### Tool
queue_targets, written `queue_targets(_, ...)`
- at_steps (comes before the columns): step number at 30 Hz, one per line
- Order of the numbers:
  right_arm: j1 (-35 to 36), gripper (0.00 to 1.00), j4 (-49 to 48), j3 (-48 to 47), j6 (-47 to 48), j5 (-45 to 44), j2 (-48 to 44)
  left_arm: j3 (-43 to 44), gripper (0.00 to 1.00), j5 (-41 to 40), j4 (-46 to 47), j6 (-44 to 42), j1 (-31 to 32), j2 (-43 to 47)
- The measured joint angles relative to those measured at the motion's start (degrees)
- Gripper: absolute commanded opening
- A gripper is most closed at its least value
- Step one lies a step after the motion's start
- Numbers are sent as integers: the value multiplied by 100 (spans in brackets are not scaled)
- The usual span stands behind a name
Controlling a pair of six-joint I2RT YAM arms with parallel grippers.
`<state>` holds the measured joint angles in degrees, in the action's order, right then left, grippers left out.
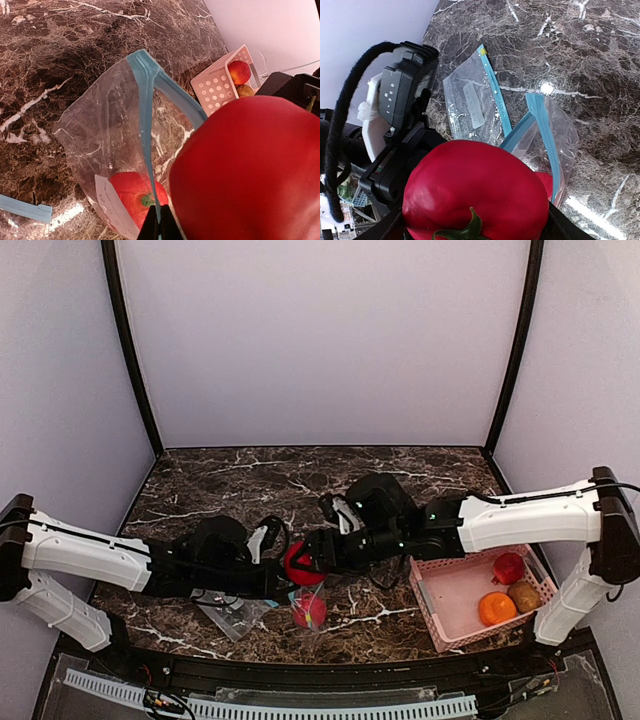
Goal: Place the food in the zip-top bag and seal the zipper
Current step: Place the fake vegetable in the zipper food storage bag.
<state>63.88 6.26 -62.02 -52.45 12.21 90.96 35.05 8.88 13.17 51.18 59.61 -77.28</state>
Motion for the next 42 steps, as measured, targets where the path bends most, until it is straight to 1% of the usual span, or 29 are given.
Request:
queue_targets(5,70,54,551,-286,52,-354,192,-59,1,-35,-4,11,-4,42)
queue_targets(14,138,52,1137,-551,140,-756,634,-122,1,-101,-175,26,-26,74)
queue_targets(18,205,52,1335,-629,186,-837,835,-138,1,-101,-208,22,-26,195)
queue_targets(29,282,52,1840,-1307,446,-966,1423,-212,1,-146,-350,-24,-94,271)
queue_targets(32,289,55,2046,-1499,481,-1058,1578,-232,1,-122,-385,-48,-111,271)
queue_targets(34,289,59,2109,-1554,492,-1139,1703,-229,1,-35,-190,-74,-98,291)
queue_targets(37,323,68,2122,-1593,501,-1207,1880,-221,1,63,-48,-111,-85,341)
queue_targets(42,332,77,2208,-1641,507,-1233,1867,-223,1,76,-50,-116,-85,352)
